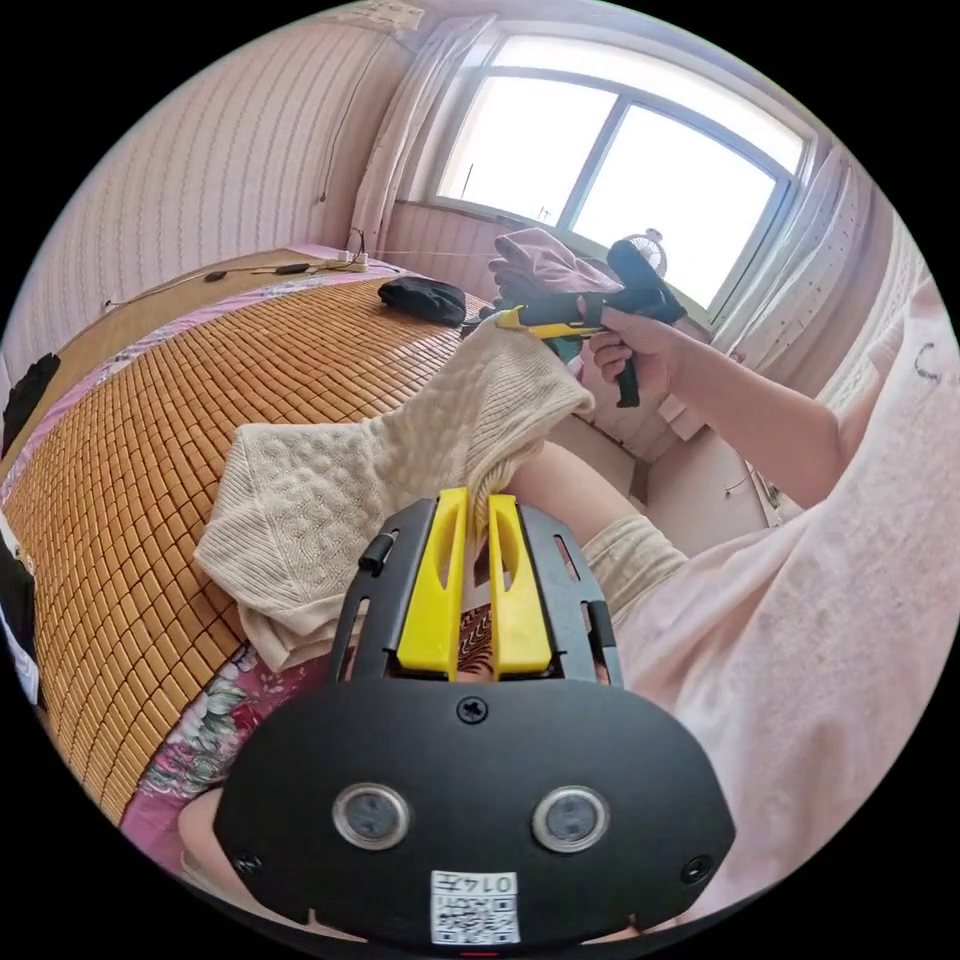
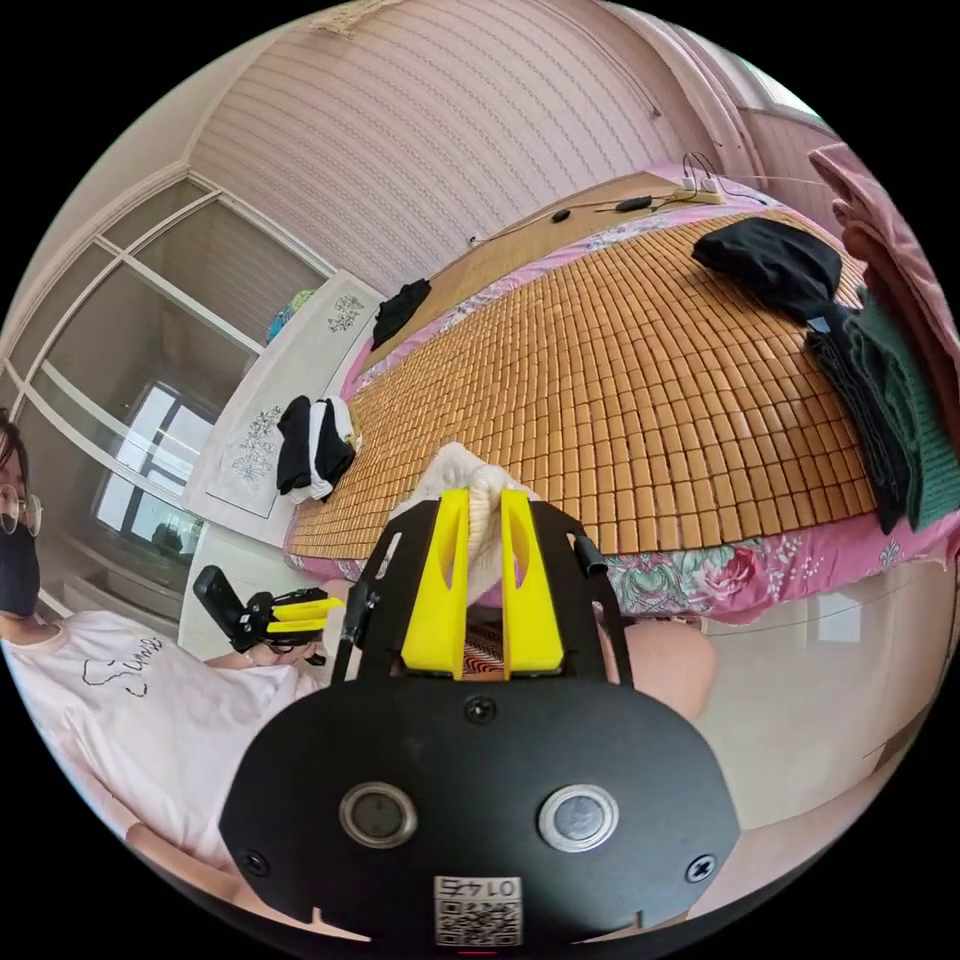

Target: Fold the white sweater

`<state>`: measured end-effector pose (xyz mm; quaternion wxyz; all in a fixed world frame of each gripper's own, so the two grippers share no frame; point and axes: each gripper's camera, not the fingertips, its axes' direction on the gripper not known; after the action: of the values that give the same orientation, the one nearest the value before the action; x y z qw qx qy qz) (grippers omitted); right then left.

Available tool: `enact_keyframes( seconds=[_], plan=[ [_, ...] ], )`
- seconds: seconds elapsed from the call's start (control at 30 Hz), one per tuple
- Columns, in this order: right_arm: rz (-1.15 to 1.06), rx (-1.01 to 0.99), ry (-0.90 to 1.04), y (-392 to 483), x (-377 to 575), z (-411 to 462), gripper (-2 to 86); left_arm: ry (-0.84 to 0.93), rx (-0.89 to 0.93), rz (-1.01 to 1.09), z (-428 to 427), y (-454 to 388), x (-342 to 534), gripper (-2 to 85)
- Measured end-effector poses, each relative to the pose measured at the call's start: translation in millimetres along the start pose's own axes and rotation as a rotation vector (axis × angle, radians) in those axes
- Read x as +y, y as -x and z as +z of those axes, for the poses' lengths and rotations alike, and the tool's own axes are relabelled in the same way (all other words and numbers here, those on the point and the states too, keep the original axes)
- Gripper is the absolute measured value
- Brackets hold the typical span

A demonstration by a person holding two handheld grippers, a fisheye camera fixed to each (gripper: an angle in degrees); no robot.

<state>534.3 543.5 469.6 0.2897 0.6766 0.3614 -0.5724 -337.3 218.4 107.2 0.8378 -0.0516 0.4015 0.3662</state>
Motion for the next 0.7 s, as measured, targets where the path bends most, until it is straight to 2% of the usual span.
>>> enact_keyframes(
  seconds=[0.1, 0.17, 0.23, 0.37, 0.43, 0.57, 0.7],
  plan=[
    [-0.093, -0.076, 0.03, 46, -34, 29, 5.8, -0.041, -0.063, -0.094, -24, 26, 12, 4.2],
    [-0.12, -0.135, 0.041, 80, -60, 73, 6.3, -0.045, -0.202, -0.264, -37, 59, 28, 4.6],
    [-0.097, -0.164, -0.009, 97, -74, 108, 5.5, -0.027, -0.263, -0.407, -40, 89, 43, 4.8],
    [-0.036, -0.201, 0.024, 117, -81, 154, 4.4, 0.047, -0.275, -0.571, -43, 135, 70, 5.0],
    [-0.079, -0.159, 0.026, 125, -73, 154, 4.3, 0.046, -0.275, -0.577, -48, 140, 75, 5.1],
    [-0.17, 0.072, 0.025, 131, -51, 147, 5.6, 0.057, -0.281, -0.529, -38, 146, 68, 5.2],
    [-0.265, 0.182, 0.078, 149, -48, 152, 7.4, 0.084, -0.251, -0.456, -9, 150, 43, 7.5]
  ],
)
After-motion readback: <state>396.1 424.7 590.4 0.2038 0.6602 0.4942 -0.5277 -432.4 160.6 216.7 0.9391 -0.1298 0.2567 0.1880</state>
